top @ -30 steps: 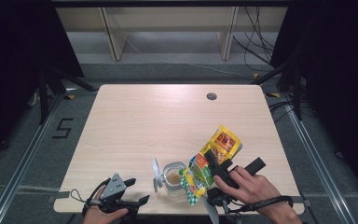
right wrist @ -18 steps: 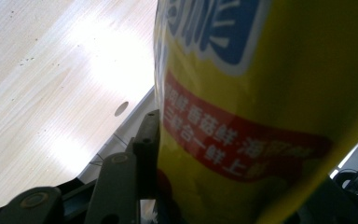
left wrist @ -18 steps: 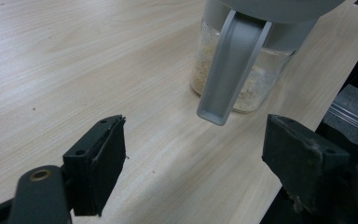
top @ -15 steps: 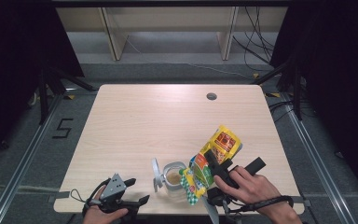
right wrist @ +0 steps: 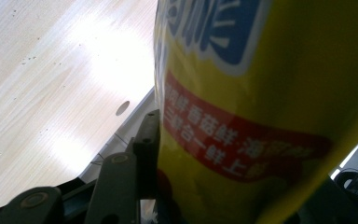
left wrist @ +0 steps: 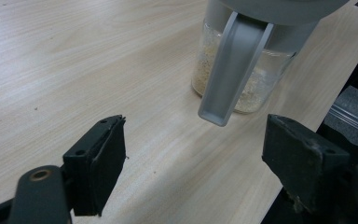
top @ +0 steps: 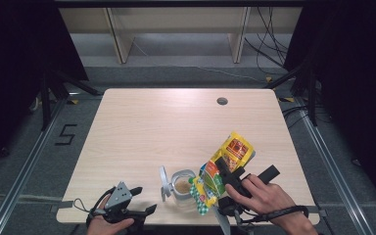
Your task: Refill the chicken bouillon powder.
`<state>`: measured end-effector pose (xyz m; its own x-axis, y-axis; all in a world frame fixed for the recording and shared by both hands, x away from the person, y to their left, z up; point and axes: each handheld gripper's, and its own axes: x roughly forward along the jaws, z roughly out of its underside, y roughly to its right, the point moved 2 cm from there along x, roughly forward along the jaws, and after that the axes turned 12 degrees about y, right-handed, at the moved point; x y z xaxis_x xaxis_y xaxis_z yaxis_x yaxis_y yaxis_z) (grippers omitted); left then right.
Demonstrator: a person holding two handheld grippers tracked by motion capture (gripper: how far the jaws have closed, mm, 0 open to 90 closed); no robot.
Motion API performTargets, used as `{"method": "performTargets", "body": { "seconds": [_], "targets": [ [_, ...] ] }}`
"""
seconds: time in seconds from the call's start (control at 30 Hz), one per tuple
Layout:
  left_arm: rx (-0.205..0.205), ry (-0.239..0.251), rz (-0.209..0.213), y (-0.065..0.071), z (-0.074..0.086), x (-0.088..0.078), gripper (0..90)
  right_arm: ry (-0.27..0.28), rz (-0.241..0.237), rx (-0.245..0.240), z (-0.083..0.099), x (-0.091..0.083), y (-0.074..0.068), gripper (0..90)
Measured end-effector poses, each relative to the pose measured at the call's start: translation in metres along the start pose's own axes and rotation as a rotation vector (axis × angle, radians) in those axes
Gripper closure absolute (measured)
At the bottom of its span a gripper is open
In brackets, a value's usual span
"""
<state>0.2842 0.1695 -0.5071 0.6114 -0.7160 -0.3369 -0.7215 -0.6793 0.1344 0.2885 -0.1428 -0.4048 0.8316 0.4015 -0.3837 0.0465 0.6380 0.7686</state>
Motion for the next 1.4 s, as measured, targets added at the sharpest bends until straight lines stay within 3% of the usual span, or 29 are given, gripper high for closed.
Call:
{"method": "performTargets", "body": {
  "seconds": [0.67, 1.03, 1.07, 1.1, 1.4],
  "targets": [
    [-0.007, 0.009, 0.002, 0.001, 0.0007, 0.0013, 20.7, -0.002, -0.01, 0.006, -0.0014, -0.0001, -0.0002, 57.3],
    [0.009, 0.009, 0.008, 0.0003, 0.0004, 0.0014, 20.7, 0.004, 0.001, 0.008, -0.0011, 0.0003, -0.0001, 57.5],
    [0.037, -0.014, 0.005, -0.0019, 0.0003, -0.0001, 20.7, 0.004, 0.001, 0.008, -0.0011, 0.0003, -0.0002, 57.5],
    [0.008, 0.011, 0.008, 0.0004, 0.0004, 0.0014, 20.7, 0.004, 0.002, 0.008, -0.0011, 0.0004, -0.0003, 57.5],
    [0.009, 0.009, 0.007, 0.0002, 0.0004, 0.0013, 20.7, 0.005, 0.002, 0.011, -0.0006, 0.0004, -0.0006, 57.6]
  ]
}}
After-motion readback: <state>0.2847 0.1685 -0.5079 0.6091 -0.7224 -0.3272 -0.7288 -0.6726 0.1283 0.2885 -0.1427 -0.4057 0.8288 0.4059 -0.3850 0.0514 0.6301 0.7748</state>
